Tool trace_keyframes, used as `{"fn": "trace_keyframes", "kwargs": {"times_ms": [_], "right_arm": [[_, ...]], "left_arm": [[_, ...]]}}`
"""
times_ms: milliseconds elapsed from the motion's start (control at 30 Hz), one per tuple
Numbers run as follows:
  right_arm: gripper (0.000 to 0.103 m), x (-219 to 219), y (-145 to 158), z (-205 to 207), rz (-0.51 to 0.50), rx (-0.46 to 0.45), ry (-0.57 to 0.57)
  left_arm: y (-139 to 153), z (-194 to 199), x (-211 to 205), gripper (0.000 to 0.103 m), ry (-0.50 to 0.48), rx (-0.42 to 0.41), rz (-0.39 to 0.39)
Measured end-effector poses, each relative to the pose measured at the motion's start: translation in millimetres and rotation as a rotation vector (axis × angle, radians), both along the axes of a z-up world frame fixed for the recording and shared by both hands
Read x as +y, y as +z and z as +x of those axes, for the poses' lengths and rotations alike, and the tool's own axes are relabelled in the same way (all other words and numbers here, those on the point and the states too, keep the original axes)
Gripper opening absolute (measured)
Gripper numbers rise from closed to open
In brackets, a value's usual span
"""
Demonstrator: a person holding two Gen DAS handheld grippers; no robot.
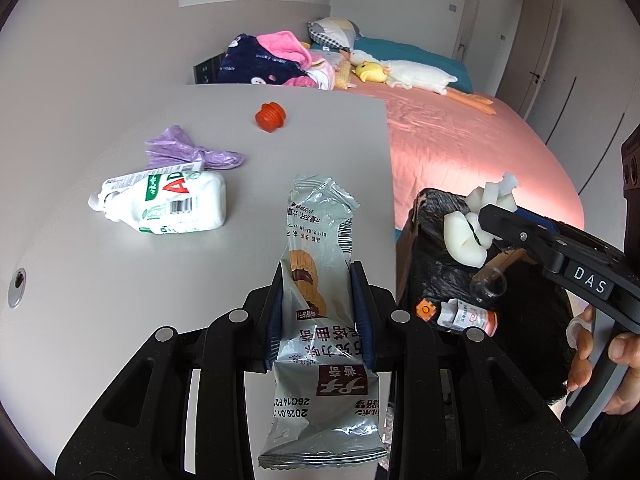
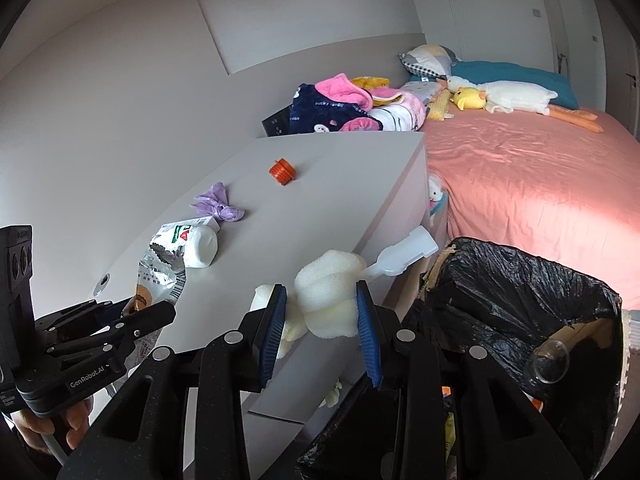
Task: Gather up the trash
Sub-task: 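Carry the wrapper and foam toy over the black trash bag, then open both grippers to drop the wrapper and toy into the bag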
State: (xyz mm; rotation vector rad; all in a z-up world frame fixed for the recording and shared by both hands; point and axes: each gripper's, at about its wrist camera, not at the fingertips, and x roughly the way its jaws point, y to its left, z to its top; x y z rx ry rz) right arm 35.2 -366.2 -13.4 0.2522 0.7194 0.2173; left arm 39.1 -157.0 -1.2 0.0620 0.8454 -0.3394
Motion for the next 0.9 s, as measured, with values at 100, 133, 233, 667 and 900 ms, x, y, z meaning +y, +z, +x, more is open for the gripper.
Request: {"fn": "trace_keyframes", "kwargs": {"times_ms": [100,133,233,667,900], "right_arm": [[0.037,-13,2,-6,0.003,-0.006,-0.022],[0.037,-18,2,-8,0.004,-0.008,-0.029],[0.037,-32,4,-14,0.009,-0.014,-0.052],[0.037,-83,8,-32,0.021,-0.030,-0.168],[0.037,-103,11,-37,0.023,-0.043,-0.225]], "left_arm": [[1,-3,-15,0.030,-0.026,0.000,0.001],[1,-3,-20,0.030,-0.034,-0.001,0.001],[3,-5,-34,0.030,-0.061,-0.001,0.003],[3,-14,-90,0.030,-0.188,0.015,-0.009],[0,-21,-107,0.030,-0.262,0.051,-0.025]]}}
